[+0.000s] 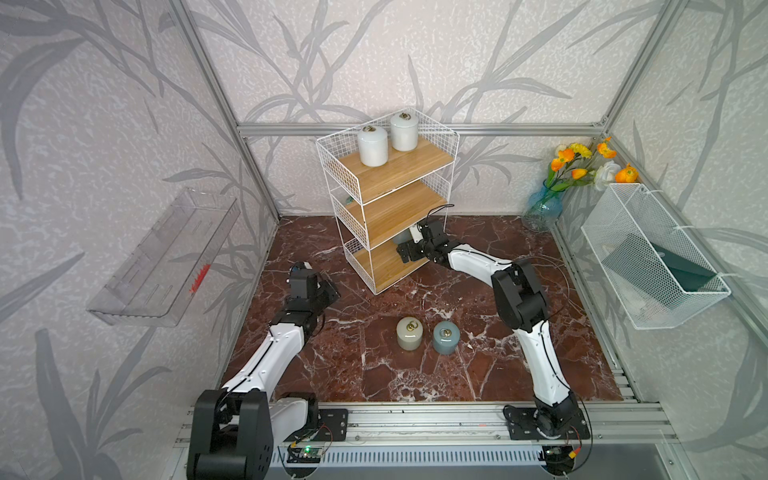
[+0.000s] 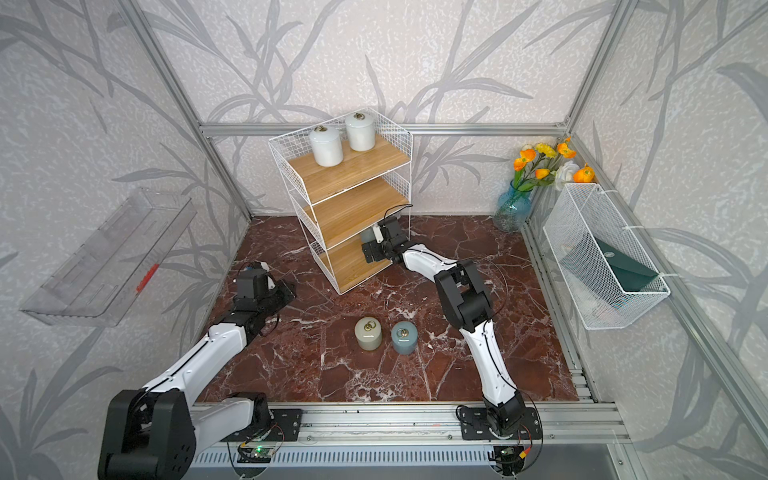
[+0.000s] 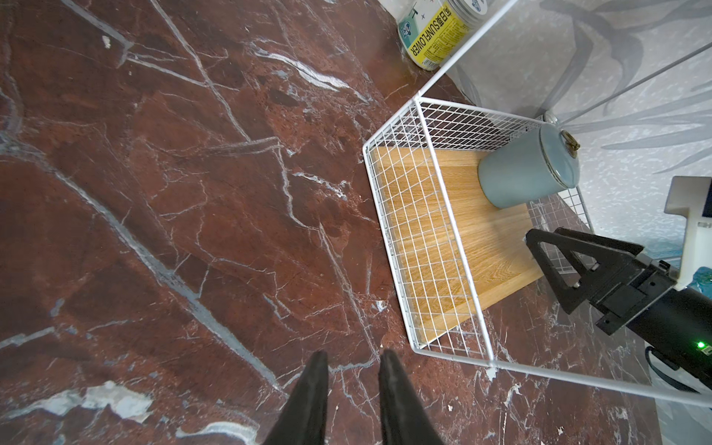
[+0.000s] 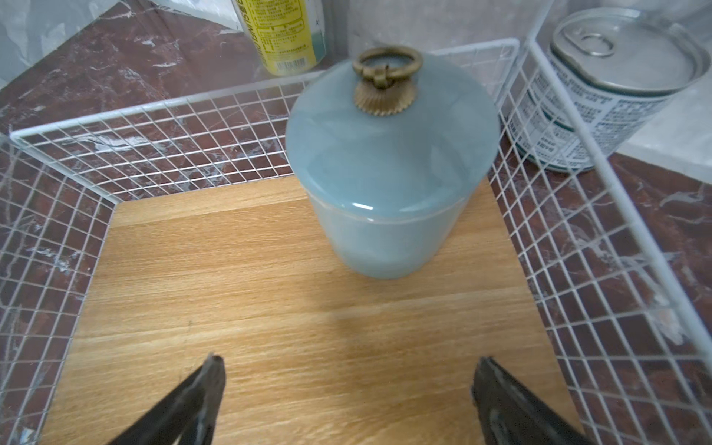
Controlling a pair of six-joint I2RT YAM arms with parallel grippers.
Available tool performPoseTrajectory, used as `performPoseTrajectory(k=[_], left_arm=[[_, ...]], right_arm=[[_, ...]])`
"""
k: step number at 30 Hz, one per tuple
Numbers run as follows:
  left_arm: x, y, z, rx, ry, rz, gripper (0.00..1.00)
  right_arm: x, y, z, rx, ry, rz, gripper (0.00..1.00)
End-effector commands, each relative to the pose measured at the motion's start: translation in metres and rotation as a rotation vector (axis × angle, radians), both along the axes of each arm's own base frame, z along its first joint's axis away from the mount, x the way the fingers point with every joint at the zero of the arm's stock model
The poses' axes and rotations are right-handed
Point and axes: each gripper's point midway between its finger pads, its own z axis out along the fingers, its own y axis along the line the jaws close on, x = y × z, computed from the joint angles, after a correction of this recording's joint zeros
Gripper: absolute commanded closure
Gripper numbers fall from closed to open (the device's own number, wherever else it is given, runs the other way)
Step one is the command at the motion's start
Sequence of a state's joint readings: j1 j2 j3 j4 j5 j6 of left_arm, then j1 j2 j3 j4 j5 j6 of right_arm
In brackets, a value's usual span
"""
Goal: Remove the tea canisters from the shelf
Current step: Pick up the tea canister from the shelf.
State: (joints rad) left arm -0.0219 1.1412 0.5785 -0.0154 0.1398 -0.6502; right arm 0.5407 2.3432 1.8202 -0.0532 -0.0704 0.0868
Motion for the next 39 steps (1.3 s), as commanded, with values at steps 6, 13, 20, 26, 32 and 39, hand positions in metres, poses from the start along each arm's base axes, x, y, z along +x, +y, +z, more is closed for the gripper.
performPoseTrajectory(k=[6, 13, 20, 26, 32, 39], left_arm=[[0.002, -0.001, -0.012, -0.009, 0.020, -0.007, 0.75], [0.001, -0.001, -0.018, -0.014, 0.034, -0.006, 0.75], [0.002, -0.003, -0.025, -0.028, 0.049, -0.009, 0.75], [0.003, -0.005, -0.031, -0.039, 0.063, -0.016, 0.75], [0.004, -0.008, -0.028, -0.049, 0.051, -0.027, 0.76], [0.007, -0.009, -0.026, -0.043, 0.047, -0.037, 0.76]], right_arm=[[0.033, 0.012, 0.006, 0.039, -0.053, -0.009, 0.01], [0.049, 0.022, 0.007, 0.050, -0.064, -0.005, 0.01], [0.063, 0.034, 0.011, 0.095, -0.080, 0.001, 0.01], [0.064, 0.040, 0.004, 0.101, -0.057, 0.005, 0.01], [0.065, 0.045, -0.002, 0.172, -0.036, -0.036, 0.01], [0.073, 0.051, -0.005, 0.273, -0.022, -0.082, 0.01]])
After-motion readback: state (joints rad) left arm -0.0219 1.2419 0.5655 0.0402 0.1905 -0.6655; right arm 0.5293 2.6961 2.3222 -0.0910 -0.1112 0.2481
